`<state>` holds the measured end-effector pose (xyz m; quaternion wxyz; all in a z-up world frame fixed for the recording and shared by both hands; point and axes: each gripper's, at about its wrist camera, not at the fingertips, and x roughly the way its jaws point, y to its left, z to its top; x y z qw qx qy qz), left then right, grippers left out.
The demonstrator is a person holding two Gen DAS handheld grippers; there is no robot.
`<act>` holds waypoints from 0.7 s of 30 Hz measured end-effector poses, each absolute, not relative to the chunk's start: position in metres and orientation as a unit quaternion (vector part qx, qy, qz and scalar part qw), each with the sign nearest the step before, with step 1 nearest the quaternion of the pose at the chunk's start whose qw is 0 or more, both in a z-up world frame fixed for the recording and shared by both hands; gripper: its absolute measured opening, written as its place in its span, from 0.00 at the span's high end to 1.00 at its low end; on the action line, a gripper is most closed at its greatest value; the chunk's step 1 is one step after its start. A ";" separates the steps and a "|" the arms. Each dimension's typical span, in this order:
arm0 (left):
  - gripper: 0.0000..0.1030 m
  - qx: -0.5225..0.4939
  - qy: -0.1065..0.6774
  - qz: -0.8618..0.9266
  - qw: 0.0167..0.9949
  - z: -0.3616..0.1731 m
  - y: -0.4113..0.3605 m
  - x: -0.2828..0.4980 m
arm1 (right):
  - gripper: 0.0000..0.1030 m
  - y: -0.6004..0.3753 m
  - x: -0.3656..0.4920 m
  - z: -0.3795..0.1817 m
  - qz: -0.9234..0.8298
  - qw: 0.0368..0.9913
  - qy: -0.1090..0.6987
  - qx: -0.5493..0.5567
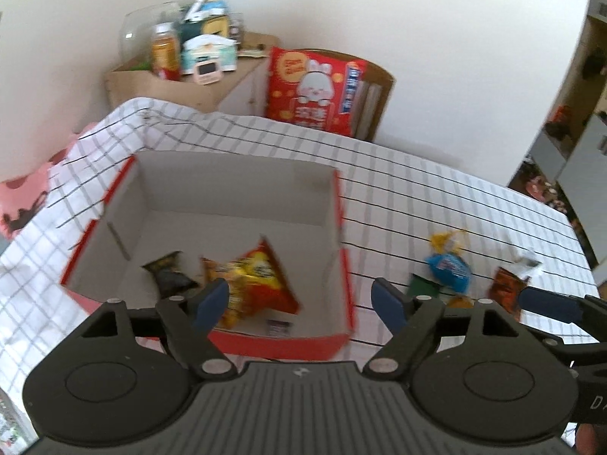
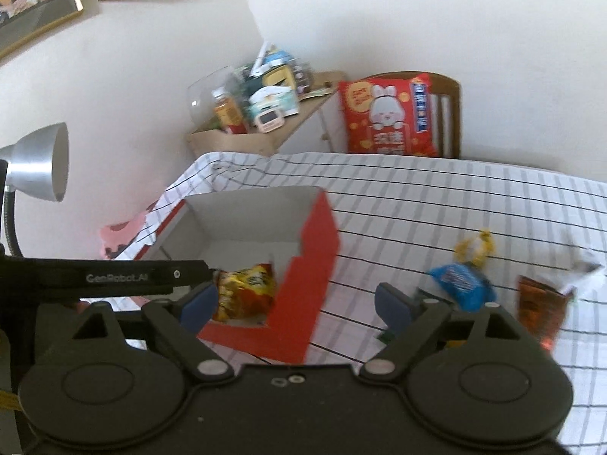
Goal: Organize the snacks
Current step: 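Lower the left tool to the wrapped bun while the right tool approaches the brown chocolate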
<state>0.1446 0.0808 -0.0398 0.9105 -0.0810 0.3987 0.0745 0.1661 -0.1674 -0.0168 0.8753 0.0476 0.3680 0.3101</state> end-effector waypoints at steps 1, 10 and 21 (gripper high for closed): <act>0.19 -0.081 0.399 0.065 0.911 -0.041 0.074 0.145 | 0.13 -0.175 0.165 -0.017 0.305 0.877 0.367 0.047; 0.02 -0.073 0.407 0.005 0.911 -0.058 0.014 0.153 | 0.13 -0.237 0.149 -0.032 0.274 0.886 0.372 0.034; 0.02 -0.019 0.429 -0.046 0.902 -0.096 -0.055 0.180 | 0.13 -0.300 0.154 -0.069 0.219 0.893 0.392 0.009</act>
